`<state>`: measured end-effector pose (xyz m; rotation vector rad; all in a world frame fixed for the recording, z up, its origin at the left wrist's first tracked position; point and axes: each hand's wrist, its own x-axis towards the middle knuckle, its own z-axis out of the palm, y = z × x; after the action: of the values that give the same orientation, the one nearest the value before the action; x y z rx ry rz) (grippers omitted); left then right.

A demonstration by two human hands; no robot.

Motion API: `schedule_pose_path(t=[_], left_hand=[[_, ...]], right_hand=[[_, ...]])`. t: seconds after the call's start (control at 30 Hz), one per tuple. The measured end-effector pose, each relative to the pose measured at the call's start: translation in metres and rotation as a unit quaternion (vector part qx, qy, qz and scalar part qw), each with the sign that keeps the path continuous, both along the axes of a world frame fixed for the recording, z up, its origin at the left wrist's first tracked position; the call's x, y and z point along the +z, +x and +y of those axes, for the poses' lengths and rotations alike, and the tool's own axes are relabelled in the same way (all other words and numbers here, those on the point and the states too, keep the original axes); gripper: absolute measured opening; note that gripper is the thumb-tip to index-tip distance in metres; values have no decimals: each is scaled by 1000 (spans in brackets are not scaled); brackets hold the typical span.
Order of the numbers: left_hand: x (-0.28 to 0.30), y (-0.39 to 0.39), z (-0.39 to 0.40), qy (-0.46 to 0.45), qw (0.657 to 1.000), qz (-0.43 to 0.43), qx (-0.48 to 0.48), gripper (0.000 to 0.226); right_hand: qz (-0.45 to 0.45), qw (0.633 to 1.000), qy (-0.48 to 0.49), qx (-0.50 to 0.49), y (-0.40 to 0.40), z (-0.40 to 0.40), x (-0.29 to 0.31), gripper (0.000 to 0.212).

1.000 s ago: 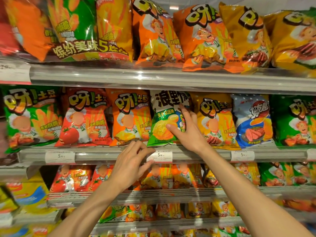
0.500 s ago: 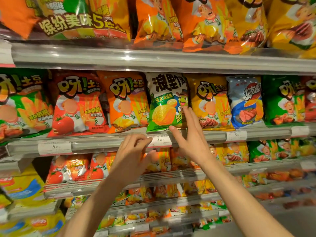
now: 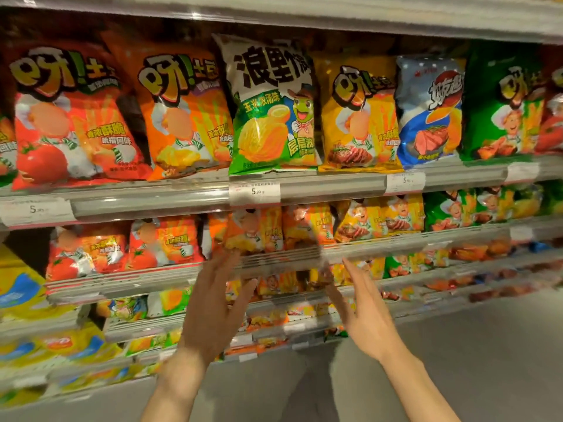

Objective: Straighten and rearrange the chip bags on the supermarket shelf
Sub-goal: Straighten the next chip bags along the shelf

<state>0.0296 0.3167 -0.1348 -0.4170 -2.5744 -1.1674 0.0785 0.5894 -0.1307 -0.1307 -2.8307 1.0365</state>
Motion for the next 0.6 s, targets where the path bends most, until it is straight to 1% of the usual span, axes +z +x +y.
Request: schedule_pose_path(t=[0.07, 0.13, 0.17, 0.23, 0.33, 0.4, 0.5, 0.6], left_hand=[[-2, 7, 16, 19, 1000, 10, -10, 53], [-4, 12, 37, 0, 1000, 30, -3, 52], [-3, 12, 50, -15, 999, 25, 20, 51], [1, 13, 82, -15, 997, -5, 76, 54], [7, 15, 137, -27, 994, -10, 108, 57], [13, 19, 171, -45, 992, -5, 119, 54], [29, 18, 211, -63, 989, -5, 137, 51], [43, 9, 238, -76, 989, 11, 124, 50]], right_hand=[[20, 1000, -23, 4, 2, 24, -6, 68], [12, 999, -50, -15, -2, 52, -8, 62], [14, 999, -44, -18, -4, 69, -10, 62], [14, 1000, -17, -13, -7, 107, -10, 59], [13, 1000, 11, 9, -15, 174, -7, 54], [3, 1000, 26, 9, -19, 218, -5, 57], [-14, 999, 30, -2, -23, 271, 6, 72], [-9, 999, 31, -17, -28, 310, 20, 70]])
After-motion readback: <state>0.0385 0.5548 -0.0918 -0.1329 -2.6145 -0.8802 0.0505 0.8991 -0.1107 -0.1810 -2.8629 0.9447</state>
